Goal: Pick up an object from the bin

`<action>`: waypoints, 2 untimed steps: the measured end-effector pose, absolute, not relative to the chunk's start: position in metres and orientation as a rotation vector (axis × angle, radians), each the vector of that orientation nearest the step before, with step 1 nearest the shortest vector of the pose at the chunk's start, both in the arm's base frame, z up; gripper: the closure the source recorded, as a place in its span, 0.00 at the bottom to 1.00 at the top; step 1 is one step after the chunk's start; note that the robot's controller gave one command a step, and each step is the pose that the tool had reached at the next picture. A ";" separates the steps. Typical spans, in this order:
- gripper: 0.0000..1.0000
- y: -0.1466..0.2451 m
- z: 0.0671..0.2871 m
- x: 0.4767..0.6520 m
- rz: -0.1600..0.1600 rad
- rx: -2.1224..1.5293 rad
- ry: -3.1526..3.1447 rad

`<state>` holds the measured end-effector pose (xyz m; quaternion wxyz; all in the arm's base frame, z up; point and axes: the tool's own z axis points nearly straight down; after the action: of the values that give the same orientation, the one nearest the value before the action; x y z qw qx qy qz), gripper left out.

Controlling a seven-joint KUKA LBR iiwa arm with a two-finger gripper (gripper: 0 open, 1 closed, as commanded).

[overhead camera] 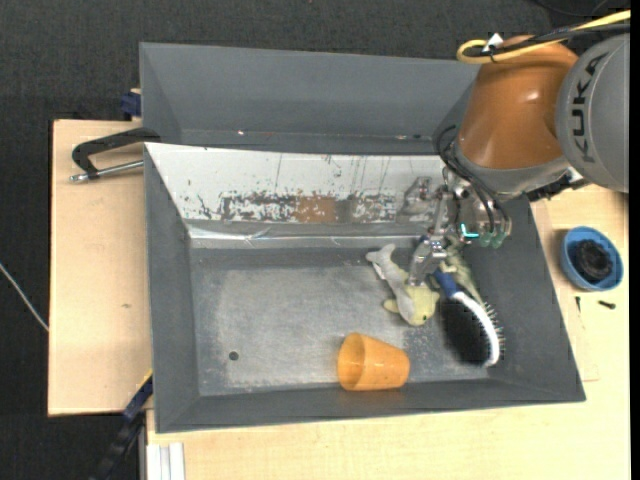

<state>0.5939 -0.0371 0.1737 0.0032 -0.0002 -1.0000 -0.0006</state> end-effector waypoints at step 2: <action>0.00 -0.077 0.103 0.546 0.002 -0.147 -3.147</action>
Offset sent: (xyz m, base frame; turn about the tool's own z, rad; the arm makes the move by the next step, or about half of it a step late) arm -0.0518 -0.0024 -0.1037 0.0389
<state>0.5457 -0.0773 0.1026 -0.0046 -0.0468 -0.9989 0.0006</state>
